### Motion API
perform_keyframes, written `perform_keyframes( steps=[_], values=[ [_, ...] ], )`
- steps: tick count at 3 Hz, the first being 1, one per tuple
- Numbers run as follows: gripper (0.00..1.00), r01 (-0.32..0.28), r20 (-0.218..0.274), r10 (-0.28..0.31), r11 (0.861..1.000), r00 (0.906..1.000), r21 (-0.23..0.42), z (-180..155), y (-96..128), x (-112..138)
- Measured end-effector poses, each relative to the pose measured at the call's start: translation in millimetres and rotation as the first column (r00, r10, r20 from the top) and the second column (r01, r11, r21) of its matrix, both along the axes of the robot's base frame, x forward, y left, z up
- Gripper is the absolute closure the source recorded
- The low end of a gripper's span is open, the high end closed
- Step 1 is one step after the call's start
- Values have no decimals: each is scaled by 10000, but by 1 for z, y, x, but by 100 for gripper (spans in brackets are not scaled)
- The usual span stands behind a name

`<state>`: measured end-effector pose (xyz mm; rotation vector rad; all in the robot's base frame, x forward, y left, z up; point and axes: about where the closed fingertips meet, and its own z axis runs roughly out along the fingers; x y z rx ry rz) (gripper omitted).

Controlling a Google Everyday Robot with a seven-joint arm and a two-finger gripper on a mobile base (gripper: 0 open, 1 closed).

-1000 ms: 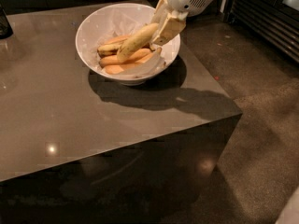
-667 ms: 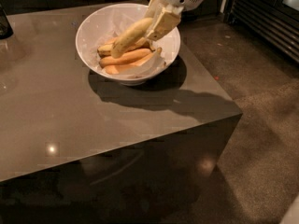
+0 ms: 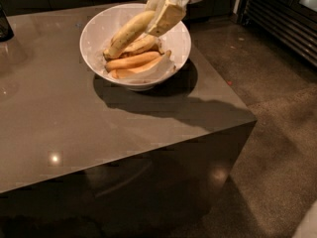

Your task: Pick banana from white bowl

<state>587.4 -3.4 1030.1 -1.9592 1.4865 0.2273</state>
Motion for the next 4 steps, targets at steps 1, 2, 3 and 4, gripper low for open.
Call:
perform_keyframes(
  steps=[1,2,3,4],
  values=[
    [100,0,-1,0,10000,10000,2,0,0,0],
    [100,360,-469,-328,9969,9984,701,8,-11,-56],
    [100,385,-476,-348,9960,9983,804,10,-12,-64],
    [100,600,-652,-543,9943,9964,885,13,-11,-89]
  ],
)
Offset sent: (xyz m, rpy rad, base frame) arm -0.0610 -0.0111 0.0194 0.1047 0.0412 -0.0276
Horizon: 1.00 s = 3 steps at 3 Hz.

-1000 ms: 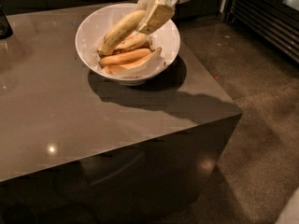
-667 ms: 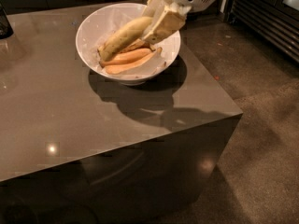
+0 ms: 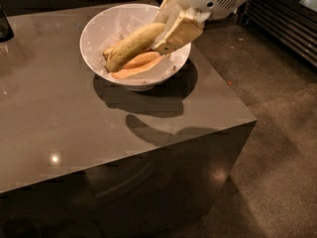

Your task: Pick banana from white bowl

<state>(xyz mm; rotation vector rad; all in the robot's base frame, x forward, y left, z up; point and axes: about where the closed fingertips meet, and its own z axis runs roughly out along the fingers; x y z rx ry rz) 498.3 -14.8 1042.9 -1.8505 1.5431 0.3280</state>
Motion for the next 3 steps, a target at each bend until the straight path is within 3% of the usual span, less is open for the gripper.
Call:
perform_keyframes(
  steps=[2,3],
  values=[
    [100,704,-221,-697,9970,9973,327,-1,-5,-54],
    [100,709,-229,-703,9970,9973,309,-2,-6,-56]
  ],
)
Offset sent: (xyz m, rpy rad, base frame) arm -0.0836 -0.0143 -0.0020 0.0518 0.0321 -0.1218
